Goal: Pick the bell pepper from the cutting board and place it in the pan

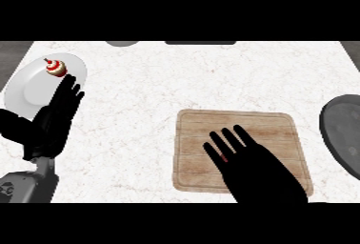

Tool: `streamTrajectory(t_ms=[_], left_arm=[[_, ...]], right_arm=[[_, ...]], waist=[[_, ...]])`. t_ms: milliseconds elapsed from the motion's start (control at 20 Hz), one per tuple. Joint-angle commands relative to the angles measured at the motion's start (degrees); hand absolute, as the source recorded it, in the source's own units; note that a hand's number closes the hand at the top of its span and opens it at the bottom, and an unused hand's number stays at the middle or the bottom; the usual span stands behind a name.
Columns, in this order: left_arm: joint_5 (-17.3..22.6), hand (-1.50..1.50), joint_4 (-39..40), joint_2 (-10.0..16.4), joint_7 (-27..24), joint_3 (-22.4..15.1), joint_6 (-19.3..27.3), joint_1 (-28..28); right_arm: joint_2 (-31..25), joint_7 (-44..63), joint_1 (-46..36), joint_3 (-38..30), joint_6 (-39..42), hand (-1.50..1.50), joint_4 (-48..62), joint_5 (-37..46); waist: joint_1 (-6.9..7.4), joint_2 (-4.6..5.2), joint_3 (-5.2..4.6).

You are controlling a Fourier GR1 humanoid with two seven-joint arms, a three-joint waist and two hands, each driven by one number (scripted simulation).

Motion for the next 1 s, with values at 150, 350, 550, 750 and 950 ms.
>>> streamTrajectory(t_ms=[150,350,550,750,950], left_arm=[[-1.6,0.00,3.1,-1.2,0.2,0.9,-0.1,-2.7],[-1.2,0.00,2.9,-1.7,-1.0,1.9,-0.8,-1.8],[-2.7,0.00,-1.0,-3.6,0.4,0.2,0.2,0.6],[-1.2,0.00,2.6,-1.7,-0.1,4.1,-3.4,-1.4],[-4.6,0.00,-1.9,-4.5,-1.4,1.5,-1.8,3.2]], right_arm=[[8.0,7.8,2.0,4.9,3.7,-1.50,3.7,7.6],[7.9,5.3,2.2,4.9,3.2,-1.50,8.4,12.0],[9.9,4.1,2.5,0.7,6.6,-1.50,10.5,12.6],[8.0,-5.1,4.6,0.4,0.3,-1.50,14.2,18.9],[12.4,-4.8,4.1,-1.4,5.0,-1.50,17.7,20.2]], waist=[[-0.44,0.10,0.02],[-0.25,0.15,0.04],[0.02,0.07,0.05],[-0.08,0.21,0.07],[0.09,0.14,0.06]])
